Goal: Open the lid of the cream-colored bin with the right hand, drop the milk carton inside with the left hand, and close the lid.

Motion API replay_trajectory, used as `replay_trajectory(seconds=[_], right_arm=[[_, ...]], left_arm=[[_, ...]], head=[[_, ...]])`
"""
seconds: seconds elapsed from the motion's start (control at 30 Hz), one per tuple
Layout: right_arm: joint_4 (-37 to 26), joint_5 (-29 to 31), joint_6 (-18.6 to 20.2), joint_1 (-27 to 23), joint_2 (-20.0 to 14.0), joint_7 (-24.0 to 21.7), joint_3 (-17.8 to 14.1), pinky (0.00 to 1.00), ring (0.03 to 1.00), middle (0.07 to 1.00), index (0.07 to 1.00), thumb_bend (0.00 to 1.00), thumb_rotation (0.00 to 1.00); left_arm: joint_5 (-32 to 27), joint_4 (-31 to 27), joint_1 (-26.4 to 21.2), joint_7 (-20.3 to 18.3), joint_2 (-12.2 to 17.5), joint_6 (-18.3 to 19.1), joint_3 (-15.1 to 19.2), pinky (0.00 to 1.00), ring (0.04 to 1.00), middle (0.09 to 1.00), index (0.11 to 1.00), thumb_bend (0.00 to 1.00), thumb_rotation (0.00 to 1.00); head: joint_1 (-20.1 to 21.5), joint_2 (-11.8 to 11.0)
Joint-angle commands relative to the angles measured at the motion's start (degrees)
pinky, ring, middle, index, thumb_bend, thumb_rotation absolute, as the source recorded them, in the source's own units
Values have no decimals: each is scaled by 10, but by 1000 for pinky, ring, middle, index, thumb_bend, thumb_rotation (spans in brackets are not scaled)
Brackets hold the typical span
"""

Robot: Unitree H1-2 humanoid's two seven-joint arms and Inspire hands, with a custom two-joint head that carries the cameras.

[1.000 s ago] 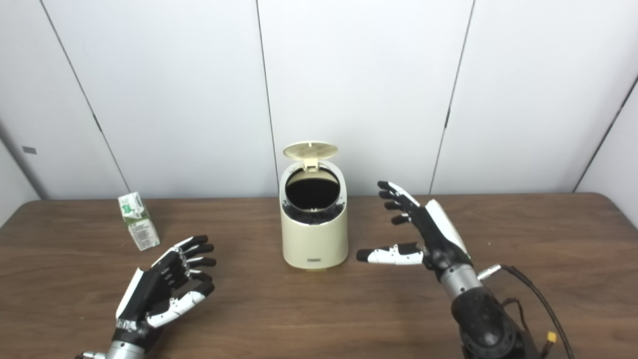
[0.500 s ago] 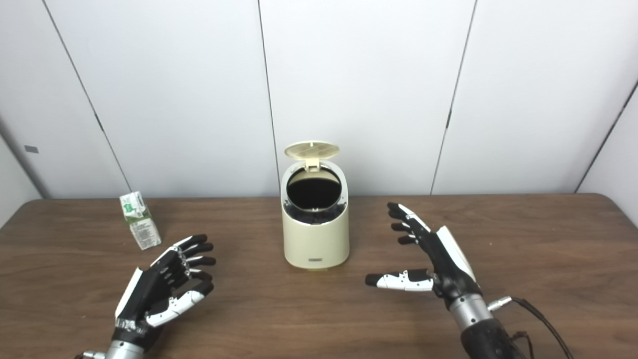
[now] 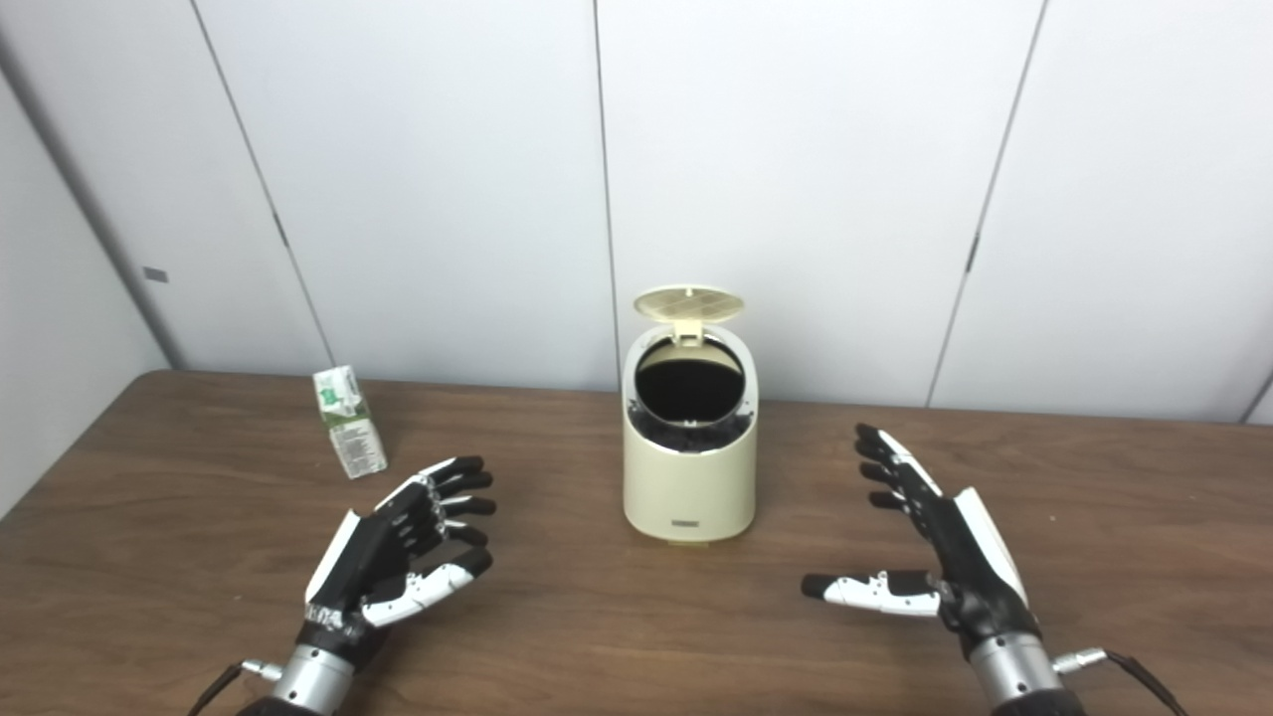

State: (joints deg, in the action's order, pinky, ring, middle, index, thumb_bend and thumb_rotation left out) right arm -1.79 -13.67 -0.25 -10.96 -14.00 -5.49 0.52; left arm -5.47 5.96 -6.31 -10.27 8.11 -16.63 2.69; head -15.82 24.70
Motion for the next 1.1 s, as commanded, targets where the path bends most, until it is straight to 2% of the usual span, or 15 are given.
replay_trajectory(seconds=[0.0, 0.13, 0.3, 0.43, 0.6, 0.7, 0.83, 1.07], right_arm=[[-28, 8, 6, -11, -1, 2, -5, 797, 879, 916, 936, 793, 69], [-45, 10, 21, -9, -1, -2, -3, 785, 878, 918, 939, 784, 9], [-72, 8, 57, -9, 3, -5, -2, 763, 869, 910, 932, 777, 0], [-86, 10, 73, -9, 4, -7, -1, 755, 864, 907, 932, 779, 0], [-102, 9, 86, -10, 7, -9, 1, 734, 856, 905, 928, 778, 0], [-106, 12, 89, -11, 9, -10, 0, 733, 852, 905, 925, 776, 0], [-114, 5, 99, -13, 8, -12, 3, 730, 851, 905, 926, 775, 0], [-119, 3, 112, -19, 8, -14, 6, 733, 854, 906, 925, 772, 0]], left_arm=[[-5, -2, -1, 2, -12, -3, -8, 624, 735, 808, 855, 726, 180], [-2, -1, -1, 7, -13, -10, -5, 617, 727, 801, 849, 725, 161], [0, -18, -8, 17, -1, -20, 11, 573, 702, 793, 840, 728, 195], [6, -39, -19, 29, 11, -27, 31, 508, 650, 739, 790, 742, 220], [4, -77, -48, 40, 49, -11, 67, 504, 629, 699, 736, 732, 198], [12, -90, -66, 43, 74, 1, 83, 524, 637, 702, 751, 711, 199], [16, -103, -89, 44, 114, 37, 100, 576, 682, 728, 768, 723, 211], [20, -86, -122, 48, 147, 60, 114, 592, 724, 767, 793, 738, 195]], head=[[-2, -2], [-11, -9], [-22, -15], [-26, -17], [-26, -17], [-26, -17], [-28, -19], [-30, -20]])
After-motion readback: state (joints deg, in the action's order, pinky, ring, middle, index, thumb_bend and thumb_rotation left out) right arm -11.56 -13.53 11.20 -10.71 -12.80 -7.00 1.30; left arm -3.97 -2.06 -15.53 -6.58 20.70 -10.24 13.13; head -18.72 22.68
